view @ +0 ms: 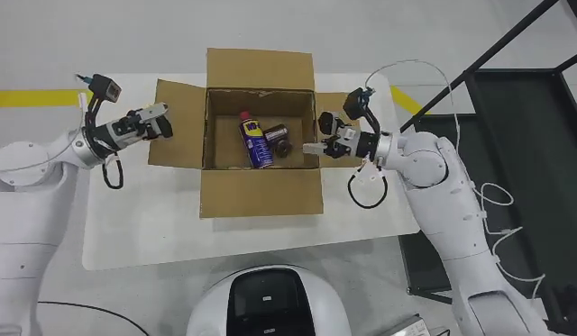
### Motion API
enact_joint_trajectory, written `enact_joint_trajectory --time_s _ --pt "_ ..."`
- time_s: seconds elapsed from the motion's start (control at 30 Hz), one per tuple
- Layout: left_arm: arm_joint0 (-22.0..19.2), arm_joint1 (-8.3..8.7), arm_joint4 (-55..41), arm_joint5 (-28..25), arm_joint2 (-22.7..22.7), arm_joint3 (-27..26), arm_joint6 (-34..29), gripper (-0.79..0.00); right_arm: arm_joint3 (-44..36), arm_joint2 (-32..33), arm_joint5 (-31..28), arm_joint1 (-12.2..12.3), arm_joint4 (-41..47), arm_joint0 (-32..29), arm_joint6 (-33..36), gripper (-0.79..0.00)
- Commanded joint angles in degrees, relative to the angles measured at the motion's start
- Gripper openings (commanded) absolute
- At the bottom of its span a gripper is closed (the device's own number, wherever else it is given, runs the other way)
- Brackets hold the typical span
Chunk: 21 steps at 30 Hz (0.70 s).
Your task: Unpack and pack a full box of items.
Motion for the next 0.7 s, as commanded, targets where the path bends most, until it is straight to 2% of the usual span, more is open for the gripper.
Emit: enact_joint_trajectory --time_s 0.0,0.23,0.43,0.67 --pt "0.5 -0.01 -0.3 -0.8 -0.6 0.9 2.0 0.0 0.1 -0.1 0.0 0.0 -0.5 0.1 -0.2 0.0" --pt "2.4 -0.03 2.4 -1.7 -2.1 3.9 10.9 0.0 0.1 -0.1 0.0 0.0 -0.5 0.1 -0.2 0.0" --pt "2.8 -0.73 5.7 -1.1 0.1 7.0 16.4 0.0 -0.3 -0.4 1.0 -0.1 0.7 -0.7 -1.8 0.0" --pt "3.3 -1.35 4.3 -6.7 -1.1 8.1 23.4 0.0 -1.6 4.9 2.5 1.3 2.7 -3.3 -1.2 0.0"
